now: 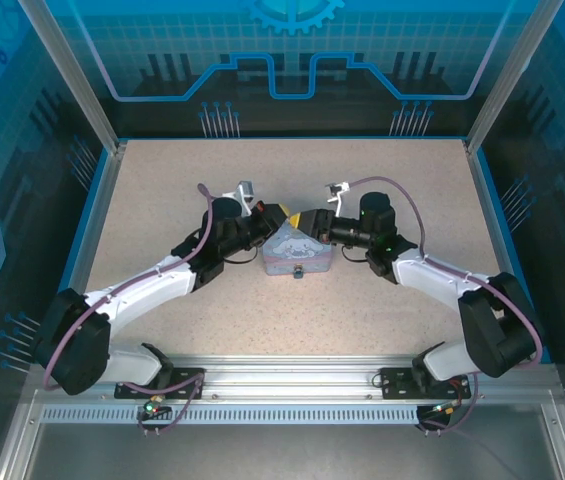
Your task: Unlock the padlock with the key
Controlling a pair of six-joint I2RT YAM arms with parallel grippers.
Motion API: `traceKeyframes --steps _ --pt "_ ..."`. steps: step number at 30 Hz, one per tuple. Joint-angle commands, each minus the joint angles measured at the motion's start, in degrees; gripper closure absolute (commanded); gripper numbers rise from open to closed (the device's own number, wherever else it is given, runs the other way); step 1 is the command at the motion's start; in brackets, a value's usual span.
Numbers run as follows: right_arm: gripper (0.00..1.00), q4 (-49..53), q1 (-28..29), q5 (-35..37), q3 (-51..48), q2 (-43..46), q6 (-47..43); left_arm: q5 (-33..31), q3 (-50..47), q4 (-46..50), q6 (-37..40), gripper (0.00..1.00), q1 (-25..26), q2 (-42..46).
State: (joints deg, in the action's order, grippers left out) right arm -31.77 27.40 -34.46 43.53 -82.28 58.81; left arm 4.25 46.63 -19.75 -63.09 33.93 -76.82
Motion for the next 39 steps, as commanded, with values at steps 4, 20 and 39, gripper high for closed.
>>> traceKeyframes --steps 4,20,39 --pt "0.71 -1.4 1.3 0.2 2.2 -1.3 0.0 -1.5 -0.8 -1.1 0.4 1.0 0.3 1.7" --pt "1.0 2.9 1.5 0.2 2.5 -0.6 -2.5 -1.6 1.4 3.2 0.9 0.58 0.4 1.7" --pt "1.0 44.2 10.7 44.5 15.0 6.5 -40.9 4.3 28.1 46.4 3.7 0.28 -2.0 -6.3"
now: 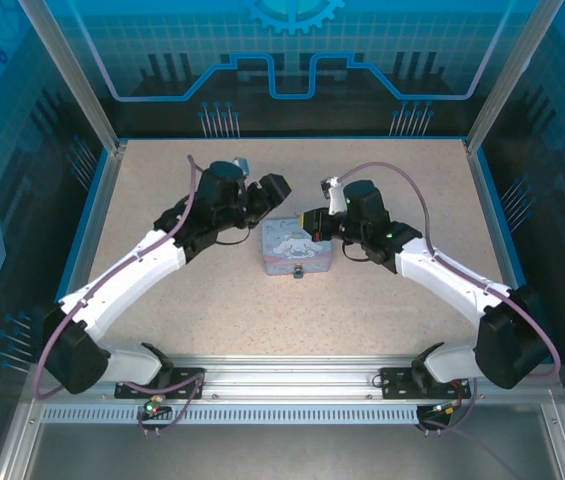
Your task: Unlock the padlock with the key
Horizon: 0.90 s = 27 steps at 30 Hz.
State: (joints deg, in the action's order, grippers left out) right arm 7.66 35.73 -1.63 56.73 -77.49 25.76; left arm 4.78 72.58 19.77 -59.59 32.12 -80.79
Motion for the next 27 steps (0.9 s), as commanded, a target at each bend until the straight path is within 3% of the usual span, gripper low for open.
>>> traceKeyframes --steps 1,5,21,27 --pt "1.0 4.6 3.2 13.4 1.9 2.1 -8.9 4.3 2.6 7.2 -0.1 0.28 -0.2 -3.0" --pt "1.0 3.1 5.5 17.4 1.4 3.2 -11.2 6.2 3.7 7.9 -1.8 0.32 -0.2 -5.7" --pt "1.0 1.6 8.2 16.1 3.0 2.0 -11.2 7.5 3.5 3.7 -5.9 0.36 0.3 -8.9" --pt "1.0 1.4 9.0 16.4 3.4 1.4 -11.1 7.9 3.7 2.4 -6.5 0.48 0.5 -10.1"
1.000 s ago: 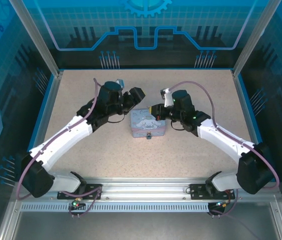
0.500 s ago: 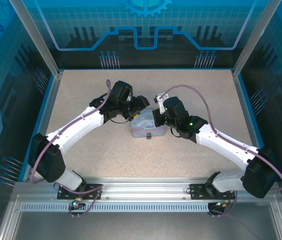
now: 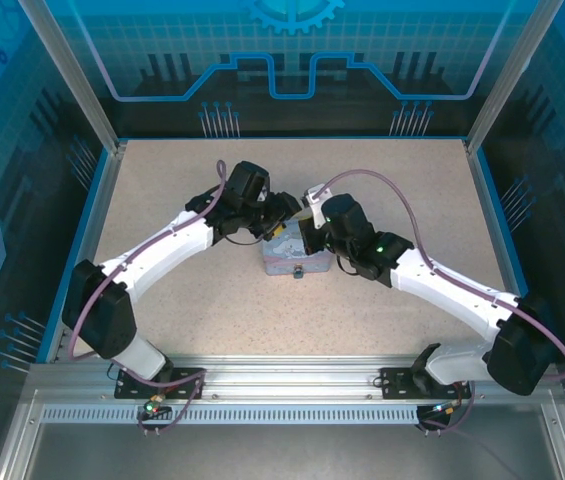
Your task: Unlock the padlock with the key
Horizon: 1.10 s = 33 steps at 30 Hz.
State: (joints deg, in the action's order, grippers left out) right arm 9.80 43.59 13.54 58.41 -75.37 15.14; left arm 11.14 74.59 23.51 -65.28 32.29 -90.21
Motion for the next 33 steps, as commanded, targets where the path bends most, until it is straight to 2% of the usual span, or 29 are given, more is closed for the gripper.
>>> traceKeyframes --steps 1,5,16,23,28,32,33 --pt "1.0 -0.7 1.1 1.3 1.7 -0.8 -0.5 1.5 1.8 -1.4 -0.9 0.49 0.4 -0.9" --pt "1.0 -0.7 1.3 1.5 1.8 -1.1 -0.5 1.5 2.1 -1.5 -0.9 0.54 0.4 -1.2" --pt "1.0 -0.2 1.9 2.7 2.6 -2.6 -1.2 2.4 2.4 -2.3 -0.6 0.77 0.6 -2.3" --pt "1.0 0.2 2.2 3.6 3.6 -3.6 -1.7 2.8 2.5 -2.8 -0.6 0.86 0.6 -3.1" --pt "1.0 0.4 2.4 3.7 4.2 -4.1 -1.7 3.2 2.6 -3.3 -0.6 1.0 0.6 -3.5" --pt "1.0 1.2 2.4 3.7 4.7 -3.9 -1.1 3.4 2.4 -3.6 -0.3 1.0 0.6 -3.7" --pt "0.96 1.6 2.4 3.7 4.7 -3.7 -0.7 3.3 2.4 -3.7 -0.1 1.0 0.7 -3.7"
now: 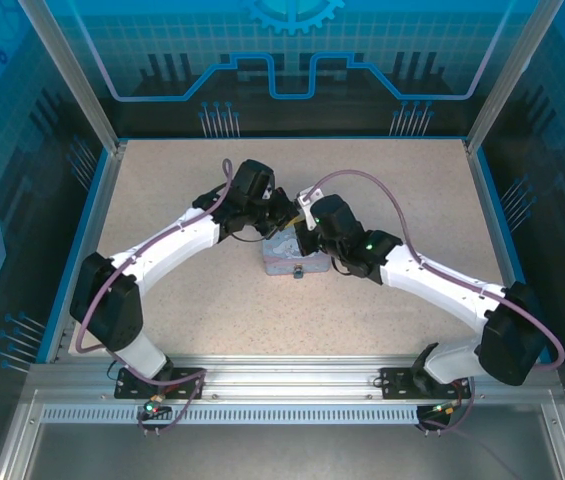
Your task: Unlock the padlock with the key
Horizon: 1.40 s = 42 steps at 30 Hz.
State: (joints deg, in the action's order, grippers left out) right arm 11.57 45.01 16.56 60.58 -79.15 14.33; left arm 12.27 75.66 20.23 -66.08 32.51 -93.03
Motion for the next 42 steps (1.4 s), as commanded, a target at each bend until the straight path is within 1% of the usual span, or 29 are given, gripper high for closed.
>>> traceKeyframes --steps 1,4,7,9,11,12,13,15,17,20,22,23,27,29,33,39,42 --pt "0.88 0.4 0.7 0.2 2.6 0.7 0.7 2.0 1.1 -0.6 1.1 1.0 0.4 -0.7" --pt "0.65 0.8 -1.7 -4.8 0.9 4.4 4.1 0.4 0.1 -1.2 3.9 1.0 0.2 0.2" --pt "0.5 -0.5 -6.4 -11.7 -3.3 10.4 9.8 -0.9 -0.8 -1.7 7.9 1.0 -0.5 1.4" --pt "0.41 -1.4 -10.2 -16.8 -6.1 14.0 13.9 -1.2 -2.7 -4.5 9.7 1.0 -1.0 2.6" --pt "0.35 -1.9 -13.4 -21.3 -7.7 16.3 17.9 -1.8 -5.1 -8.5 11.4 1.0 -1.1 4.3" --pt "0.29 -2.3 -14.7 -23.6 -8.2 16.9 19.8 -2.1 -6.2 -10.5 12.4 1.0 -1.1 5.0" --pt "0.26 -2.5 -15.8 -25.6 -8.4 17.2 21.3 -2.5 -6.9 -11.7 13.4 1.0 -1.1 5.7" --pt "0.22 -3.0 -17.3 -29.1 -8.4 17.1 24.6 -3.8 -7.7 -12.5 15.4 1.0 -1.1 6.9" --pt "0.18 -4.1 -18.4 -32.5 -8.0 16.3 28.0 -6.5 -8.4 -12.0 17.5 1.0 -1.0 8.1" --pt "0.18 -8.9 -19.3 -36.4 -8.8 14.6 34.4 -10.4 -10.8 -13.1 18.5 1.0 -1.0 10.7" --pt "0.19 -15.2 -19.8 -39.1 -9.9 13.1 39.9 -11.2 -14.1 -18.1 19.1 1.0 -0.9 13.0" --pt "0.2 -19.3 -19.9 -40.1 -12.0 12.0 43.3 -11.7 -16.2 -21.1 19.1 1.0 -1.0 14.3" --pt "0.26 -34.9 -19.8 -42.8 -15.3 7.0 54.3 -11.2 -21.3 -30.1 20.2 1.0 -0.9 17.7" --pt "0.27 -39.5 -19.4 -42.7 -16.0 5.0 57.8 -10.9 -22.9 -33.6 19.5 1.0 -0.9 18.5" --pt "0.35 -46.2 -18.6 -42.1 -16.1 1.3 61.6 -11.5 -25.7 -40.4 17.1 1.0 -0.8 19.1" --pt "0.42 -54.3 -17.4 -42.1 -15.1 -3.2 66.1 -14.3 -29.8 -50.2 14.9 1.0 0.0 19.1" --pt "0.45 -56.0 -16.3 -42.5 -13.8 -5.2 66.8 -15.6 -31.2 -53.9 13.5 1.0 0.2 18.8"
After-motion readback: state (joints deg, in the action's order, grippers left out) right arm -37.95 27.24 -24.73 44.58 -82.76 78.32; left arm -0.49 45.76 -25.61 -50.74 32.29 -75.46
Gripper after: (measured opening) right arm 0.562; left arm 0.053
